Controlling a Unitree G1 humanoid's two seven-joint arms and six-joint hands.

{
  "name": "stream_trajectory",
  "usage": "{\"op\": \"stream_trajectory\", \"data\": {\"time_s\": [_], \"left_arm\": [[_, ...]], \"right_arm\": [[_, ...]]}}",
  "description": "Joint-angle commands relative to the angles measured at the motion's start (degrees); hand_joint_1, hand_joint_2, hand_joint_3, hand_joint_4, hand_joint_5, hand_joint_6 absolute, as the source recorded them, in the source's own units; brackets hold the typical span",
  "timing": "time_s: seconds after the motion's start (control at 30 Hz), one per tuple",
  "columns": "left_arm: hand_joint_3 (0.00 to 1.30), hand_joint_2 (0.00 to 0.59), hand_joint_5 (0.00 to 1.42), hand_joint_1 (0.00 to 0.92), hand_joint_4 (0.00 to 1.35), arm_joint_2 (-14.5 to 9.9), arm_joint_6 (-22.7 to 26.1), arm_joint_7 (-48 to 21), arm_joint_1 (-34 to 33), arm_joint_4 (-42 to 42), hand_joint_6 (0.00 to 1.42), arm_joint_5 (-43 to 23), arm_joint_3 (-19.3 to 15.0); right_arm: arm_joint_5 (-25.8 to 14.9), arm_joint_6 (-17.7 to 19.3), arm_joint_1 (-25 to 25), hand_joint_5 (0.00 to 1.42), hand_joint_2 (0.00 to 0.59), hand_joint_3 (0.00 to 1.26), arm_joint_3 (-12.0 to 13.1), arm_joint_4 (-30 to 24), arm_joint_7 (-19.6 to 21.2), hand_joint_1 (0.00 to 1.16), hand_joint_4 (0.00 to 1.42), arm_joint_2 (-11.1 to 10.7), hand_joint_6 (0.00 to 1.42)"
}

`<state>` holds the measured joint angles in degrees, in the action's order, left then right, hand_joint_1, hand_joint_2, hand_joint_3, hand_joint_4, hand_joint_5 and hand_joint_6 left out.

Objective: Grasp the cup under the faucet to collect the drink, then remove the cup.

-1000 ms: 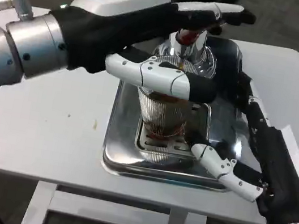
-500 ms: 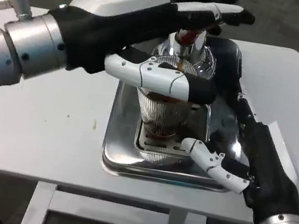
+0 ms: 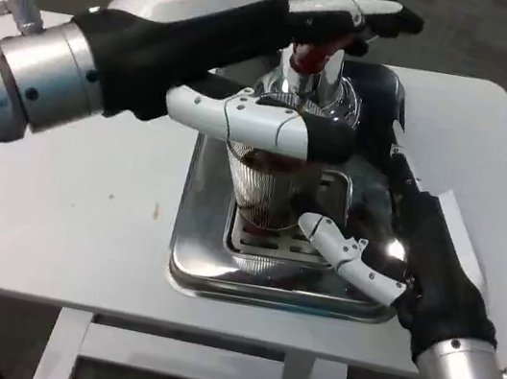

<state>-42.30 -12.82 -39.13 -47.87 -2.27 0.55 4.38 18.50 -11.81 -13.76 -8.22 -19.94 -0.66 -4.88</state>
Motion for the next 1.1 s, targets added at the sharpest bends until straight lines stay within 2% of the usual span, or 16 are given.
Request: {"op": "stream_trajectory", "data": {"time_s": [0.03, 0.37, 0.87, 1.1], "left_arm": [[0.11, 0.025, 0.17, 0.0, 0.08, -0.4, 1.9, -2.1, 3.9, 3.2, 0.22, -0.1, -0.1], [0.12, 0.025, 0.19, 0.0, 0.1, 2.9, 1.8, 0.0, 3.7, 5.3, 0.26, -6.3, -3.9], [0.12, 0.027, 0.2, 0.0, 0.11, 5.8, 0.9, 1.6, 4.1, 4.4, 0.27, -9.0, -8.6], [0.17, 0.037, 0.25, 0.0, 0.17, 7.2, 0.2, 2.9, 5.0, 2.3, 0.32, -10.9, -11.5]], "right_arm": [[0.0, 1.1, -1.2, 0.04, 0.254, 0.03, -0.6, 1.4, 0.7, 0.64, 0.03, 0.9, 0.16], [0.0, 1.0, -2.1, 0.05, 0.264, 0.04, -0.8, 2.7, 1.2, 0.63, 0.04, 0.9, 0.18], [0.3, 0.8, -2.7, 0.06, 0.261, 0.05, -1.4, 3.4, 1.5, 0.62, 0.05, 0.9, 0.18], [0.4, 0.6, -2.8, 0.06, 0.26, 0.06, -1.5, 3.3, 1.7, 0.62, 0.05, 0.9, 0.18]]}}
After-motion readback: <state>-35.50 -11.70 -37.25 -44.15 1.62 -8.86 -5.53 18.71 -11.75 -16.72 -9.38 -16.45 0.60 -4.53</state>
